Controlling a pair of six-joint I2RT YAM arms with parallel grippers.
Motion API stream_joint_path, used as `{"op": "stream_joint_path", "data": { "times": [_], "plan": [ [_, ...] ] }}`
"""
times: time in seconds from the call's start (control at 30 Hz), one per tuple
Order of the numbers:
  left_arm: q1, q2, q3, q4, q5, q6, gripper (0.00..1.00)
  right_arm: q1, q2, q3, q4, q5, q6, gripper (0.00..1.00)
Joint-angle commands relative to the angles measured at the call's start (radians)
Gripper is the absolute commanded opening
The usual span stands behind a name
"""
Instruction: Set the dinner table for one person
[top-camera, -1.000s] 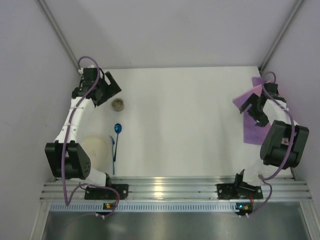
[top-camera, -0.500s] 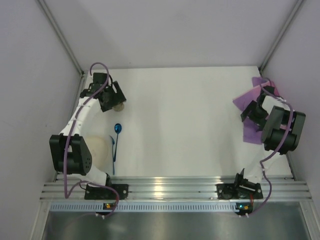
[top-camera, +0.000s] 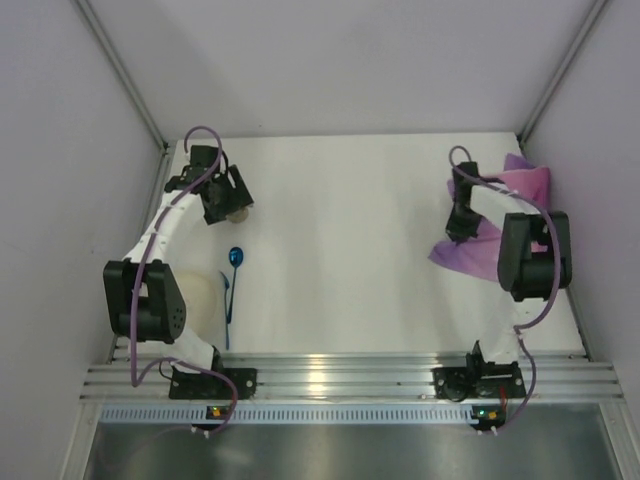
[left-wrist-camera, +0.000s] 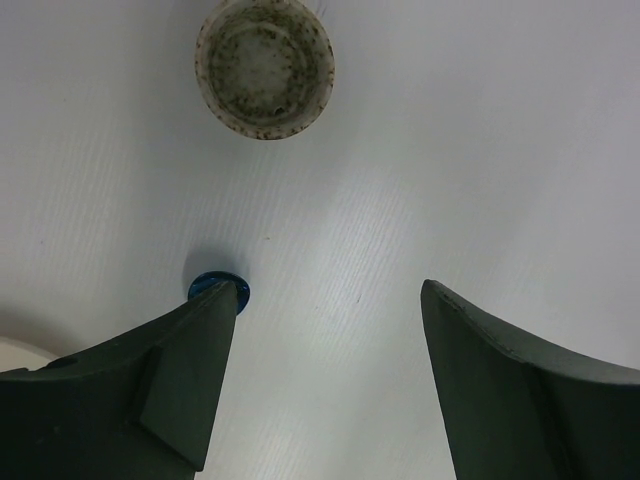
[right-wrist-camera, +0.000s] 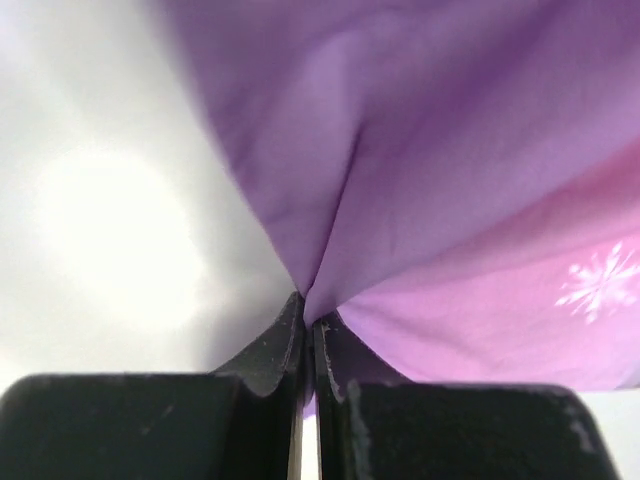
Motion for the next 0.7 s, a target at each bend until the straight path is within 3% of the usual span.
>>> {"op": "stream_joint_path", "data": {
  "times": [0.0, 0.17, 0.23, 0.27, 0.3, 0.33, 0.37, 0.53, 0.67],
  "plan": [
    [-0.011, -0.028, 0.060, -0.009, -0.037, -0.016, 0.79, 0.262, -0.039, 0.098, -0.100, -0.031, 0.050, 0.00],
    [-0.012, -0.074, 0.084, -0.046, -0.103, -0.017, 0.80, 0.576, -0.053, 0.245, -0.171, -0.090, 0.162, 0.00],
    [-0.012, -0.091, 0.093, -0.056, -0.110, -0.014, 0.80, 0.644, -0.024, 0.285, -0.169, -0.147, 0.193, 0.00],
    [-0.012, -0.096, 0.096, -0.069, -0.113, -0.016, 0.80, 0.703, -0.007, 0.330, -0.171, -0.165, 0.198, 0.10],
    [-0.012, -0.107, 0.097, -0.073, -0.115, -0.022, 0.80, 0.733, 0.022, 0.351, -0.168, -0.187, 0.199, 0.32],
    [-0.012, -0.110, 0.097, -0.076, -0.116, -0.026, 0.80, 0.759, 0.036, 0.374, -0.165, -0.213, 0.178, 0.62],
    [-0.014, -0.116, 0.096, -0.080, -0.113, -0.031, 0.80, 0.800, 0.047, 0.416, -0.168, -0.243, 0.167, 0.99],
    [-0.066, -0.131, 0.079, -0.044, -0.104, -0.059, 0.81, 0.845, -0.052, 0.392, -0.181, -0.218, 0.142, 1.00],
    [-0.261, -0.053, 0.099, 0.012, -0.098, -0.006, 0.83, 0.766, -0.255, 0.176, -0.174, -0.116, 0.159, 1.00]
  ]
}}
